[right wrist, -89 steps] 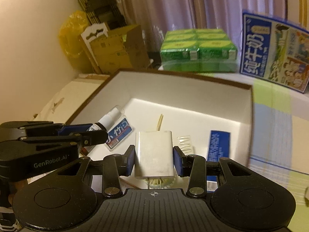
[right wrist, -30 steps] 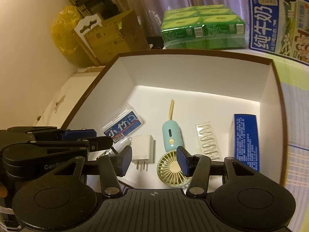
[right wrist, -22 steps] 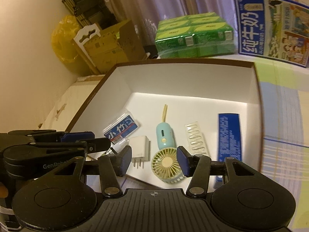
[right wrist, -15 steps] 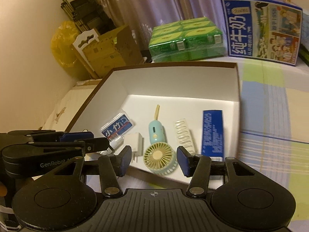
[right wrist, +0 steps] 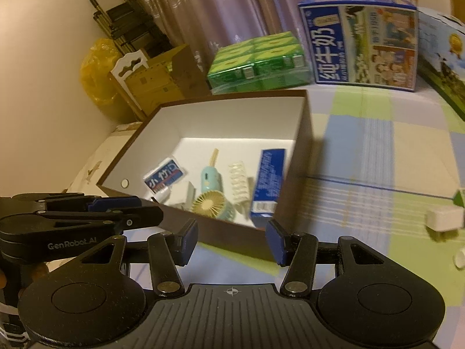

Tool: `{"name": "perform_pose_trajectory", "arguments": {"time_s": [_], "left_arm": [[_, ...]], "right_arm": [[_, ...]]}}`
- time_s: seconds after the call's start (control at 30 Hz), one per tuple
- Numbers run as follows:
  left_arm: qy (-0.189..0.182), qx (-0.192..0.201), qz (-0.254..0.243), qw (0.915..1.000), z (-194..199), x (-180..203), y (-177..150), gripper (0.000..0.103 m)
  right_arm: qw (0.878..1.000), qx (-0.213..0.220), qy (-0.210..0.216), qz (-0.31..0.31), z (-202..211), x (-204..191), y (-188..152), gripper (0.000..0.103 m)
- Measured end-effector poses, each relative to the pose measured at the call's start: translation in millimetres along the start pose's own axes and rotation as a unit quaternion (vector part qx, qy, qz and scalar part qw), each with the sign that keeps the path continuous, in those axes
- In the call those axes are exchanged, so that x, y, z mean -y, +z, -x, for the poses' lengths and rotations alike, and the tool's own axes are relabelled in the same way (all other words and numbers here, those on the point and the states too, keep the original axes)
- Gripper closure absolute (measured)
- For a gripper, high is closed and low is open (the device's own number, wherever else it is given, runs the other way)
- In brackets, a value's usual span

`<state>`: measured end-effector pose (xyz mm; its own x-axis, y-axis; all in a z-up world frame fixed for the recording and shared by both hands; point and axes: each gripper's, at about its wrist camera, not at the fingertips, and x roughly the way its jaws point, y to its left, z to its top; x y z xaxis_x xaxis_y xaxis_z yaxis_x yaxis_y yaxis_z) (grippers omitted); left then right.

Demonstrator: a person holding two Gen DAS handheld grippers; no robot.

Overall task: Organize rigid objects
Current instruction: 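Withdraw both tools from the box back over the remaining items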

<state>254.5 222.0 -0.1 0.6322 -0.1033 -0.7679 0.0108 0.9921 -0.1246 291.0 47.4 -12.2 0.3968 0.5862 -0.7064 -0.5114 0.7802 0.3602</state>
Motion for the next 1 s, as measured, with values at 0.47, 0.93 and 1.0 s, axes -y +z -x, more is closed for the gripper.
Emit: {"name": "perform_pose_trajectory", "arguments": {"time_s": [0.47, 0.93, 1.0], "left_arm": [[-0.056, -0.039, -0.030, 0.9972, -20.4, 90.2, -25.5, 0.071], [-0.095, -0.063, -0.077, 0.9905, -50.7, 167.9, -31.7, 0.071], [-0.098, -0.064, -0.083, 0.9896, -56.9, 178.6, -33.6, 0.071]], "right_arm": [[0.998, -0.003, -0.043, -0.052, 66.3, 75.4, -42.3, 0.054], [0.989, 0.003, -0.096, -0.111, 114.8, 147.8, -71.7, 0.054], [0.987, 0.005, -0.108, -0.118, 120.1, 158.7, -74.3, 0.054]]}}
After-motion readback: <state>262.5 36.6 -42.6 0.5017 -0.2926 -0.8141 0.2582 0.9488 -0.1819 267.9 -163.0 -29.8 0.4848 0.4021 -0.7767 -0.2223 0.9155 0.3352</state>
